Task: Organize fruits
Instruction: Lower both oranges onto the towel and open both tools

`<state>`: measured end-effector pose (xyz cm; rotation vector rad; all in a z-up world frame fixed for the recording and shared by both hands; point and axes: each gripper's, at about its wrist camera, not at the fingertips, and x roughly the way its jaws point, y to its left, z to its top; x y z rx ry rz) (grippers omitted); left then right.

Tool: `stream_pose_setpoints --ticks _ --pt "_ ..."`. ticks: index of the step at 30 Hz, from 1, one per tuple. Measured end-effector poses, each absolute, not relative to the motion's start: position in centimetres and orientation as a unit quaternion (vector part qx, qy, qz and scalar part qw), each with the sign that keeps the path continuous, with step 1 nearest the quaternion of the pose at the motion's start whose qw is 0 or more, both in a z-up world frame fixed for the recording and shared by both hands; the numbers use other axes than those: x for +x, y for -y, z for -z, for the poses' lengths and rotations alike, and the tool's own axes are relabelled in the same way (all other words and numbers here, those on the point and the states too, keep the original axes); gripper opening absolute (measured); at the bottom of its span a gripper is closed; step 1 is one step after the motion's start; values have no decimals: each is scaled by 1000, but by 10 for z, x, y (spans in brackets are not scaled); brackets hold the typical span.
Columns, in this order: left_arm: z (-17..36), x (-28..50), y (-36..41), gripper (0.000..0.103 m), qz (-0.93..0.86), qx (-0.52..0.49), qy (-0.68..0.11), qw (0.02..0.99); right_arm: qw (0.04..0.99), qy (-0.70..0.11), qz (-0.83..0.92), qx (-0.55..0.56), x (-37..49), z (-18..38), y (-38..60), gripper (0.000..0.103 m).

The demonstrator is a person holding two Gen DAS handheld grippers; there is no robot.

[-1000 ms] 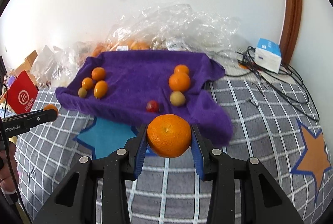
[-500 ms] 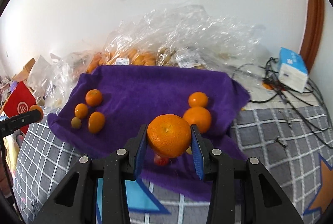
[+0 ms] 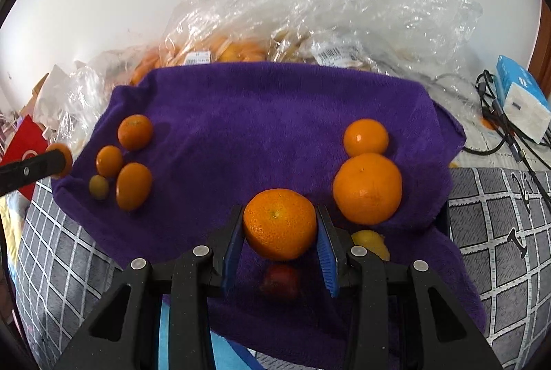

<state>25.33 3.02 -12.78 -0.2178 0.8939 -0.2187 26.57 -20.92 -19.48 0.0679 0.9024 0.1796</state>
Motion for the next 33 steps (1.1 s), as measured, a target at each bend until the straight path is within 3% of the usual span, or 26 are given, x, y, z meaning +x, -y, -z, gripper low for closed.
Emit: stream_pose_setpoints --ticks 16,33 --pt "156 296 8 38 108 -95 -448 882 914 -398 -76 30 242 164 231 45" --pt "178 311 34 38 92 -52 -450 887 914 -399 -66 30 248 176 241 45"
